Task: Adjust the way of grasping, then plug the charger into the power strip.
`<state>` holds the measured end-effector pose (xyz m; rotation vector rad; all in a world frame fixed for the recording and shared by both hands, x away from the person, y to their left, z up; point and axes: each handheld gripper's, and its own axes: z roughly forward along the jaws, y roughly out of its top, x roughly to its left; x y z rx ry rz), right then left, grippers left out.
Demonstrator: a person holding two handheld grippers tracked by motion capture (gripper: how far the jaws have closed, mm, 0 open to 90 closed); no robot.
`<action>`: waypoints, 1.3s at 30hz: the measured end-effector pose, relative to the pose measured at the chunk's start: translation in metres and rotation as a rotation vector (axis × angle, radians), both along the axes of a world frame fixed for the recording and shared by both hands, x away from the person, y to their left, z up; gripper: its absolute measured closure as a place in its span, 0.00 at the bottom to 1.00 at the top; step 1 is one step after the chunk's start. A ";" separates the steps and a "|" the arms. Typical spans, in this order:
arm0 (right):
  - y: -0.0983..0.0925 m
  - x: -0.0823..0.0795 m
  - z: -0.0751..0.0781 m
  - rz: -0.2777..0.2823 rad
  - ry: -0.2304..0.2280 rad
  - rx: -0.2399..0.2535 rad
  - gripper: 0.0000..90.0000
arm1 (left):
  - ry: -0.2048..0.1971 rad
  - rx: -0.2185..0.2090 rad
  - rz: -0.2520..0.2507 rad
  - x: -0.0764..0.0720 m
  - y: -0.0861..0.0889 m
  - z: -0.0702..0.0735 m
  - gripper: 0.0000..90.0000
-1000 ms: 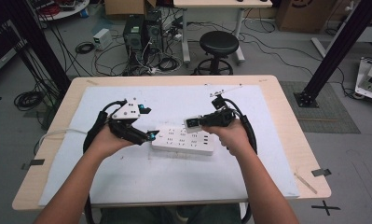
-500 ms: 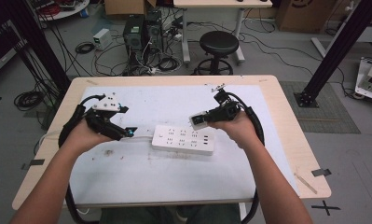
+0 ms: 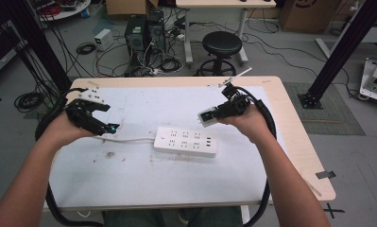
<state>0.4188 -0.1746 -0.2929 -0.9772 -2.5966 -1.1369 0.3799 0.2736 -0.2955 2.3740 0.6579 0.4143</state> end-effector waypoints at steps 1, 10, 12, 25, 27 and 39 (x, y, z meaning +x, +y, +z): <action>0.000 -0.001 0.000 -0.002 -0.003 -0.007 0.70 | -0.001 -0.001 0.008 0.000 0.002 0.001 0.21; -0.001 -0.003 0.005 0.005 -0.011 -0.034 0.70 | 0.026 0.013 0.007 0.004 0.005 0.002 0.21; -0.002 -0.002 0.007 0.005 -0.016 -0.039 0.70 | 0.031 0.022 0.002 0.006 0.006 0.000 0.21; 0.003 0.010 0.011 0.029 -0.023 -0.112 0.70 | 0.067 0.040 -0.020 0.007 0.007 -0.005 0.21; 0.004 0.010 0.011 0.034 -0.028 -0.122 0.70 | 0.072 0.056 -0.017 0.009 0.008 -0.003 0.21; 0.017 0.015 0.004 0.079 -0.019 -0.173 0.70 | 0.079 0.080 -0.035 0.008 0.001 -0.008 0.21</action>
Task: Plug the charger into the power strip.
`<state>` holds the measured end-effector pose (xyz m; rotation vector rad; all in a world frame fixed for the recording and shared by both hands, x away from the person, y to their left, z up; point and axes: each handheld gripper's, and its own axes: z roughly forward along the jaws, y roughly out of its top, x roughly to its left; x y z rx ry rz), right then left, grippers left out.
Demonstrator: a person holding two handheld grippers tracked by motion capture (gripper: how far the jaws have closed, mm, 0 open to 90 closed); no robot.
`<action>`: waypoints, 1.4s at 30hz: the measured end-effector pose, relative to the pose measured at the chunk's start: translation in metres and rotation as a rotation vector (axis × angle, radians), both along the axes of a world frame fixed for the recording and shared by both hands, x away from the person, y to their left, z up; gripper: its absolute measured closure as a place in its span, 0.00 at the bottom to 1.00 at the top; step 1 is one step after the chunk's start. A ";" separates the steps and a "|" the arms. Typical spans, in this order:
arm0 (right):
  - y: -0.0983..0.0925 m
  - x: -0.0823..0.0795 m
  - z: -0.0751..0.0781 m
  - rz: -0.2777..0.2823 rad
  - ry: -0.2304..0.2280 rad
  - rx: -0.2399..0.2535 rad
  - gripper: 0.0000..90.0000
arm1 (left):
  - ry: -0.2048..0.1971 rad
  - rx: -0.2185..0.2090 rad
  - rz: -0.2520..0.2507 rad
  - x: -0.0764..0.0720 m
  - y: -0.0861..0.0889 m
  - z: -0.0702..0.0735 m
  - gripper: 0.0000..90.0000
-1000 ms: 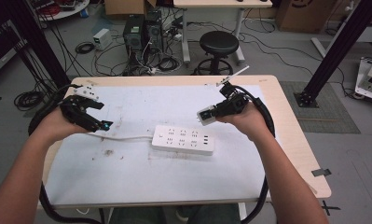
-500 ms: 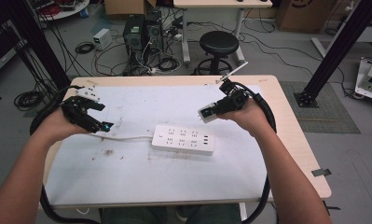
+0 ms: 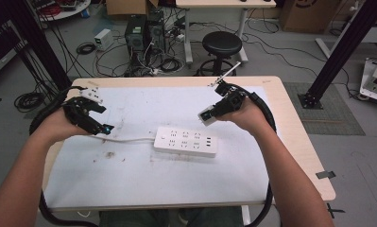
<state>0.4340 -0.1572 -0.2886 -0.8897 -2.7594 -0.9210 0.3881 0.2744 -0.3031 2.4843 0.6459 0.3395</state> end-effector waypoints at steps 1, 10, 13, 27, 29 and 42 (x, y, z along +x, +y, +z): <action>0.000 0.000 0.000 0.000 0.000 0.000 0.70 | 0.000 0.000 0.000 0.000 0.000 0.000 0.21; 0.025 0.006 -0.018 0.130 0.013 -0.131 0.70 | -0.005 -0.007 0.014 -0.002 -0.002 -0.003 0.21; 0.025 0.006 -0.018 0.130 0.013 -0.131 0.70 | -0.004 0.011 0.006 -0.001 -0.005 -0.005 0.21; 0.053 0.017 -0.038 0.292 -0.029 -0.345 0.70 | 0.001 0.034 -0.007 0.001 -0.013 -0.010 0.21; 0.053 0.017 -0.038 0.292 -0.029 -0.345 0.70 | -0.002 0.034 -0.006 0.001 -0.014 -0.010 0.21; 0.072 0.023 -0.056 0.432 -0.078 -0.469 0.70 | 0.004 0.042 -0.011 0.000 -0.017 -0.012 0.21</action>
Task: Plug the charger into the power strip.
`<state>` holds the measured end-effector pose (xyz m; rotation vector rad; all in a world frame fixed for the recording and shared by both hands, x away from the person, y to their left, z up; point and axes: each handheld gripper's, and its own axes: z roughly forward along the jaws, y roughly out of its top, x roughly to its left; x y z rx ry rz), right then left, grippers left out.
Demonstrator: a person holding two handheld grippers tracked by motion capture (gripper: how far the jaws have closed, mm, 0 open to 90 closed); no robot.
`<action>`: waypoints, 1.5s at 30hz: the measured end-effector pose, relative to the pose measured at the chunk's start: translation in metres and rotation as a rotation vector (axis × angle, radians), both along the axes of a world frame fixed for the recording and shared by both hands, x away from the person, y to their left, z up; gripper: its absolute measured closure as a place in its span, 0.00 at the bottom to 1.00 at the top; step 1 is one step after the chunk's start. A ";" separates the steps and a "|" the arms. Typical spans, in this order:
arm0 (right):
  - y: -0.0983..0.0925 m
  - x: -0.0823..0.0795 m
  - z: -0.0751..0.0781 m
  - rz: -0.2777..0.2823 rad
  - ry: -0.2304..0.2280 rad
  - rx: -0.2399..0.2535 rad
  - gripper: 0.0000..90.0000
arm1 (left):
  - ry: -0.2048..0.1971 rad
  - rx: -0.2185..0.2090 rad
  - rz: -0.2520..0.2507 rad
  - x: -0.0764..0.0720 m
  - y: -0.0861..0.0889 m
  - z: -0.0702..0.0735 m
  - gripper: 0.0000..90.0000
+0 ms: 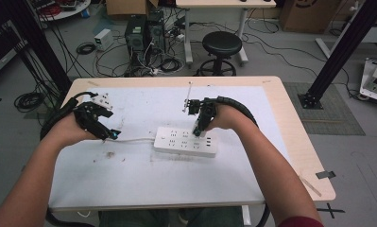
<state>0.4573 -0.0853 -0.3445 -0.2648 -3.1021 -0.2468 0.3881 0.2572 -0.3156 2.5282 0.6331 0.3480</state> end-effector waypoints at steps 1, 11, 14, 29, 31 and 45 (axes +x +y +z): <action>0.001 0.000 0.000 0.006 -0.006 -0.004 0.70 | 0.005 0.001 -0.002 0.000 0.000 0.000 0.21; 0.004 0.001 -0.004 0.036 -0.012 -0.033 0.70 | 0.002 0.008 -0.004 0.001 -0.002 -0.002 0.21; 0.006 0.001 -0.006 0.044 -0.013 -0.039 0.70 | 0.002 0.001 -0.002 0.001 -0.001 -0.001 0.21; 0.012 0.001 -0.011 0.066 -0.015 -0.071 0.70 | 0.005 0.007 -0.004 0.001 -0.002 -0.003 0.21; 0.013 0.002 -0.012 0.035 0.003 -0.065 0.70 | 0.004 0.007 -0.002 0.001 -0.003 -0.003 0.21; 0.020 -0.001 -0.020 0.038 -0.017 -0.114 0.71 | 0.004 0.006 0.004 0.000 0.000 -0.003 0.21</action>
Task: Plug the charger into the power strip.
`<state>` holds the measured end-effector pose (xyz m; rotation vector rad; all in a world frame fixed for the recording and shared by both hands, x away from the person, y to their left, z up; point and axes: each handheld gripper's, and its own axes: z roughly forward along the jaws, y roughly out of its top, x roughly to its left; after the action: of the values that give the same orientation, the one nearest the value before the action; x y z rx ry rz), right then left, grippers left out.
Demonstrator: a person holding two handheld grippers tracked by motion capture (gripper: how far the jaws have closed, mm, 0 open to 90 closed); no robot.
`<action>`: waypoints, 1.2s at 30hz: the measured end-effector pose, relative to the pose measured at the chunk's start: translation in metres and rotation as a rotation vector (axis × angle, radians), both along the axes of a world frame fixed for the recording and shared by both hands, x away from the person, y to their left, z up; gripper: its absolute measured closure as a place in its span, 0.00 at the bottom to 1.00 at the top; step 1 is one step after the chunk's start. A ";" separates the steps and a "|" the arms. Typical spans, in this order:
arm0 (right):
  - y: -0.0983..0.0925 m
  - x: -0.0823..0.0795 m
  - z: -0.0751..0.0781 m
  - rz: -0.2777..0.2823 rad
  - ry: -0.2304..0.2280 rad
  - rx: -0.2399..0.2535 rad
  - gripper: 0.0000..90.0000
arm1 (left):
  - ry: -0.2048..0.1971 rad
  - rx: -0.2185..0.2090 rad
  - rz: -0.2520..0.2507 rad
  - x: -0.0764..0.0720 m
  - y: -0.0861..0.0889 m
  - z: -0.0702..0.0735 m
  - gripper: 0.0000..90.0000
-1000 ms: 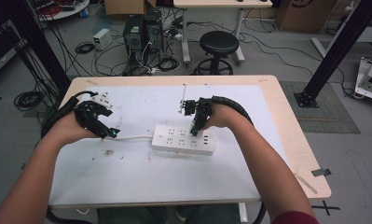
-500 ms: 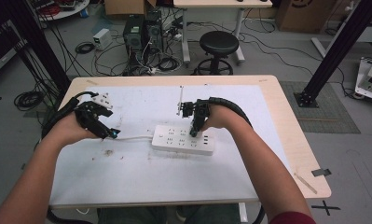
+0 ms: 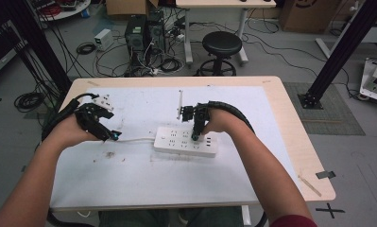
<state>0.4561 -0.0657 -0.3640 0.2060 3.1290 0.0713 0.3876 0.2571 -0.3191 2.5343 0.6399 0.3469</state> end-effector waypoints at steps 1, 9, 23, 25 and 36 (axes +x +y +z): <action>0.002 -0.006 0.000 0.005 -0.028 -0.010 0.71 | -0.003 0.000 0.001 0.000 0.000 0.000 0.21; 0.006 -0.004 -0.002 -0.001 -0.026 -0.013 0.71 | 0.003 -0.002 -0.004 0.003 -0.004 -0.002 0.21; 0.002 -0.006 -0.006 -0.035 -0.035 0.019 0.71 | -0.005 0.007 -0.010 -0.001 -0.006 0.000 0.21; 0.002 -0.006 -0.006 -0.034 -0.031 0.016 0.71 | -0.001 -0.001 -0.010 -0.001 -0.006 0.000 0.21; -0.002 0.001 0.001 -0.073 0.003 0.029 0.50 | 0.001 0.002 -0.004 -0.001 -0.004 0.000 0.21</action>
<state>0.4574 -0.0679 -0.3634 0.3202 3.1215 0.1161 0.3869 0.2536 -0.3186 2.5375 0.6345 0.3456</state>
